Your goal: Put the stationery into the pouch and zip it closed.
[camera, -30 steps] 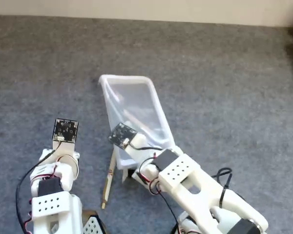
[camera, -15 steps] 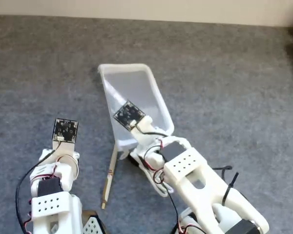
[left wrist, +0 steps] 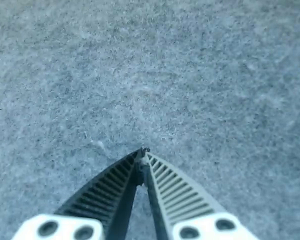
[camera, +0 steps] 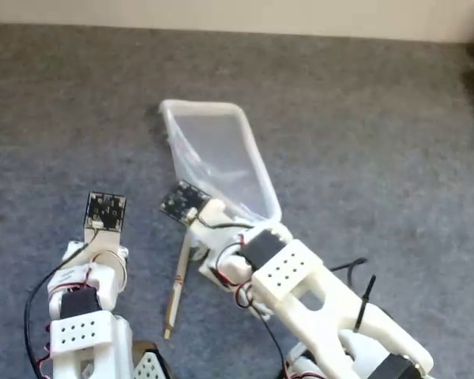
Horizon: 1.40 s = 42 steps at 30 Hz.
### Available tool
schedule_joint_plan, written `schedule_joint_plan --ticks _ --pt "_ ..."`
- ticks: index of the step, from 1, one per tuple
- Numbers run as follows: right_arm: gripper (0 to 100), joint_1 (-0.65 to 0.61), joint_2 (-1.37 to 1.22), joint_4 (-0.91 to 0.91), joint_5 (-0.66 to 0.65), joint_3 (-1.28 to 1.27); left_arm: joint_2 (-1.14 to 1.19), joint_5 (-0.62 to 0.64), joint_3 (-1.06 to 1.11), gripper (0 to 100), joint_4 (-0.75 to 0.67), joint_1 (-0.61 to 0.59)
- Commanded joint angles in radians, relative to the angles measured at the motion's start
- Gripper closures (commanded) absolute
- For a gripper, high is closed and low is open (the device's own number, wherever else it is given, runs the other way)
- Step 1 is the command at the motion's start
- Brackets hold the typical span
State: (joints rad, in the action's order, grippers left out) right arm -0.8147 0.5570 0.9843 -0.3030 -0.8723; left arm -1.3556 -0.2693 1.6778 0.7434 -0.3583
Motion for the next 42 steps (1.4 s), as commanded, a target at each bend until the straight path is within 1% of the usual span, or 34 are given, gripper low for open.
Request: schedule_joint_plan --ticks 1,5,12,18,21,22,24,27,33,40,42 --pt "86.4 -0.016 -0.019 -0.064 0.012 0.038 -0.016 -0.011 -0.045 100 -0.002 -0.015" --pt "86.4 -0.015 -0.14 -0.079 0.012 0.021 -0.016 -0.011 -0.045 100 -0.002 -0.015" --pt "86.4 -0.004 -0.361 -0.082 0.014 0.137 -0.016 -0.011 -0.045 100 -0.002 -0.015" --pt "86.4 0.001 -0.461 -0.084 0.014 0.174 -0.016 -0.012 -0.045 100 -0.002 -0.015" --pt "86.5 0.001 -0.492 -0.12 0.014 0.171 -0.016 -0.012 -0.045 100 -0.002 -0.015" --pt "87.4 0.001 -0.499 -0.124 0.014 0.171 -0.016 -0.012 -0.045 100 -0.002 -0.015" --pt "92.5 0.001 -0.506 -0.124 0.011 0.173 -0.016 -0.012 -0.045 100 -0.002 -0.015" --pt "99.6 0.001 -0.489 -0.12 0.009 0.173 -0.016 -0.012 -0.045 100 -0.002 -0.015" --pt "99.3 0.012 -0.325 -0.117 0.009 0.16 -0.016 -0.012 -0.051 100 -0.002 -0.015" --pt "99.3 0.038 -0.12 -0.11 0.012 0.058 -0.016 -0.008 -0.107 99 0.005 -0.004" --pt "99.3 0.038 -0.067 -0.11 0.012 0.028 -0.016 -0.008 -0.114 97 0.006 0.016"
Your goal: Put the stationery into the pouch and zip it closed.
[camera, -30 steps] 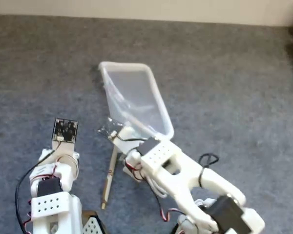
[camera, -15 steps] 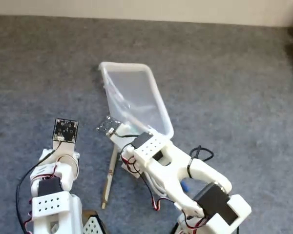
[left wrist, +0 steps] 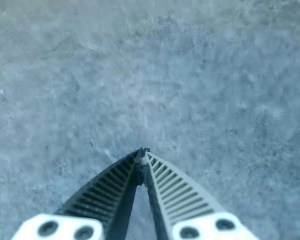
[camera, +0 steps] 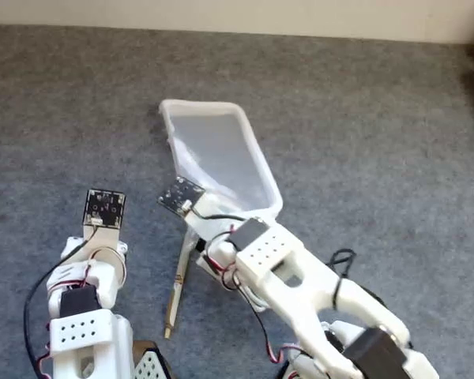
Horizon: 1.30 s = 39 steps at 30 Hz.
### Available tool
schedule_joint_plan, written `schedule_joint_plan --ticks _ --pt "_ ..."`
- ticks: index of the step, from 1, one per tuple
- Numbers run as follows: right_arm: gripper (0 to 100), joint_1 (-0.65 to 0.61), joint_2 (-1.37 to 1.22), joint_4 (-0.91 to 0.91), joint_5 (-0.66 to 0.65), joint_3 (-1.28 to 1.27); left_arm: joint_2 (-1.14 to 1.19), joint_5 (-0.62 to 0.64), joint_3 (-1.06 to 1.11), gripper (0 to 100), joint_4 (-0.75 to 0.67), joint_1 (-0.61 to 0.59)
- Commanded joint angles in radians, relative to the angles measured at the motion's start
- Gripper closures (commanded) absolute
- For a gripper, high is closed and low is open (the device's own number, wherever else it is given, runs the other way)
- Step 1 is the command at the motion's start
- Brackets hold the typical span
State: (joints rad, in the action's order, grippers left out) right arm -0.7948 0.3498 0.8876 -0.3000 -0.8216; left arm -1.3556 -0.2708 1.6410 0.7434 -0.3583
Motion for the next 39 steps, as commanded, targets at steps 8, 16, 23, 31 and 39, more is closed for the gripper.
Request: schedule_joint_plan --ticks 8,16,23,31,39 --pt "99.3 0.018 0.377 -0.008 0.009 -0.131 -0.016 0.176 -0.156 79 0.052 0.038" --pt "99.3 0.019 0.613 -0.008 0.011 -0.226 -0.016 0.178 -0.372 78 0.262 0.082" --pt "99.3 0.019 0.8 -0.008 0.011 -0.312 -0.016 0.241 -0.472 78 0.384 0.265" --pt "99.3 0.019 0.855 -0.008 0.011 -0.352 -0.016 0.417 -0.61 69 0.489 0.367" --pt "99.3 0.019 0.855 -0.008 0.011 -0.354 -0.016 0.42 -0.627 70 0.503 0.414"
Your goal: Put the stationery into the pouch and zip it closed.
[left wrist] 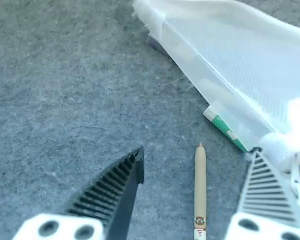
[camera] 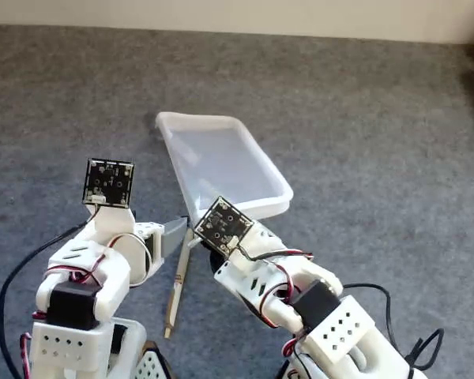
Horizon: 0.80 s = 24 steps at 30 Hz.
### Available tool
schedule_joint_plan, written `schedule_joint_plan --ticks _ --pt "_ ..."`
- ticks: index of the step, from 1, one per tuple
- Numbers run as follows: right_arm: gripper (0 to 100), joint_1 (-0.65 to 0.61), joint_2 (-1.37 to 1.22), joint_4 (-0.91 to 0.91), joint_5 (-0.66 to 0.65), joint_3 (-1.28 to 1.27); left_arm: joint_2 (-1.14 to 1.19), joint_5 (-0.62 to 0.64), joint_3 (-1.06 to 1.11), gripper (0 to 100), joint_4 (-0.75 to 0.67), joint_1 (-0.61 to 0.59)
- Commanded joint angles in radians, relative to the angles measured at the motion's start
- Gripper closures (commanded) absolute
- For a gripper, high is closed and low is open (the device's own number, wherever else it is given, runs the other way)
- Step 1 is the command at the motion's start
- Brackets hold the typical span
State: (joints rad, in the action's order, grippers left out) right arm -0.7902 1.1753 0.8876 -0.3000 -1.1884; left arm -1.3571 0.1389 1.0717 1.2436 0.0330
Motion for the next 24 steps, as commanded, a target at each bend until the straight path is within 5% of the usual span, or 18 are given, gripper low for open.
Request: schedule_joint_plan --ticks 1,24 --pt "99.3 0.015 0.03 -0.008 0.011 0.013 -0.015 0.011 -0.065 70 0.005 0.022" --pt "99.3 0.012 0.031 -0.013 0.011 -0.015 -0.013 0.061 -0.053 70 0.046 0.147"
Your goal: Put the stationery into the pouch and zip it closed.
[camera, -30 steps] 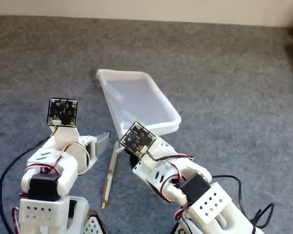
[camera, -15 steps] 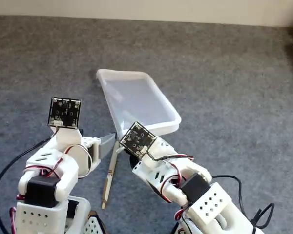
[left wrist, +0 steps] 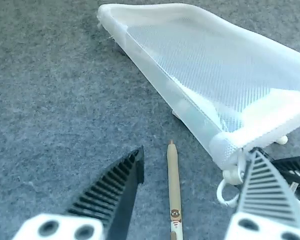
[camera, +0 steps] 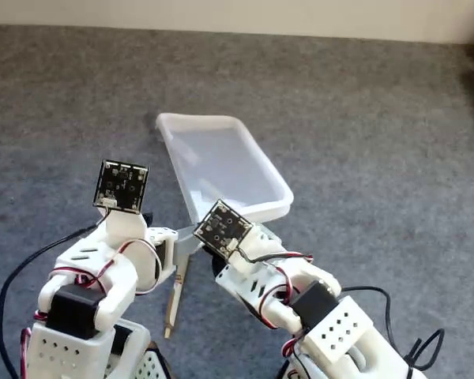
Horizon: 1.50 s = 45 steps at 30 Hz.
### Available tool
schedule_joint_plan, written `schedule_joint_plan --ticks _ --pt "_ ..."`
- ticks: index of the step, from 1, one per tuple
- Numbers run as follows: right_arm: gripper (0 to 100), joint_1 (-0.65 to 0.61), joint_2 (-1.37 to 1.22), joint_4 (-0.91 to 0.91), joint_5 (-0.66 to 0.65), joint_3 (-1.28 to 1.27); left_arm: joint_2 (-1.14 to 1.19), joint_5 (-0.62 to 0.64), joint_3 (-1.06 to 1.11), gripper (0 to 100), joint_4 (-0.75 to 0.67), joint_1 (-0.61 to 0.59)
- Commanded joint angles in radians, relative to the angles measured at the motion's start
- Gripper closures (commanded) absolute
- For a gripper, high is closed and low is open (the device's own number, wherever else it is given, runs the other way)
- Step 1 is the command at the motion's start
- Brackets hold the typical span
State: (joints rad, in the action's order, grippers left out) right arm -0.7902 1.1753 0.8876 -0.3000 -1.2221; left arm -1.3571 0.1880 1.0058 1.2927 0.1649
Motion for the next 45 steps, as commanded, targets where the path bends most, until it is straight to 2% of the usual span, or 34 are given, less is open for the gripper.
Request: schedule_joint_plan --ticks 1,9,15,23,31,35,39,45 --pt "99.3 0.012 0.031 -0.013 0.011 0.019 -0.013 0.012 0.027 70 -0.009 0.016" --pt "99.3 0.01 0.031 -0.013 0.011 0.018 -0.013 0.011 0.136 70 -0.161 -0.051" --pt "99.3 0.01 0.031 -0.012 0.011 0.018 -0.013 0.015 0.148 70 -0.195 -0.119" --pt "99.3 0.013 0.035 -0.008 0.011 0.018 -0.013 0.009 0.15 83 -0.224 -0.139" --pt "99.3 0.015 0.035 -0.007 0.011 0.018 -0.013 0.009 0.15 90 -0.224 -0.139" --pt "99.3 0.067 0.035 -0.007 0.025 0.024 -0.013 0.009 0.157 95 -0.224 -0.139" --pt "99.3 0.114 0.035 -0.007 0.052 0.025 -0.013 0.009 0.182 96 -0.259 -0.139" --pt "99.3 0.117 0.035 -0.007 0.052 0.025 -0.013 0.009 0.196 96 -0.273 -0.139"
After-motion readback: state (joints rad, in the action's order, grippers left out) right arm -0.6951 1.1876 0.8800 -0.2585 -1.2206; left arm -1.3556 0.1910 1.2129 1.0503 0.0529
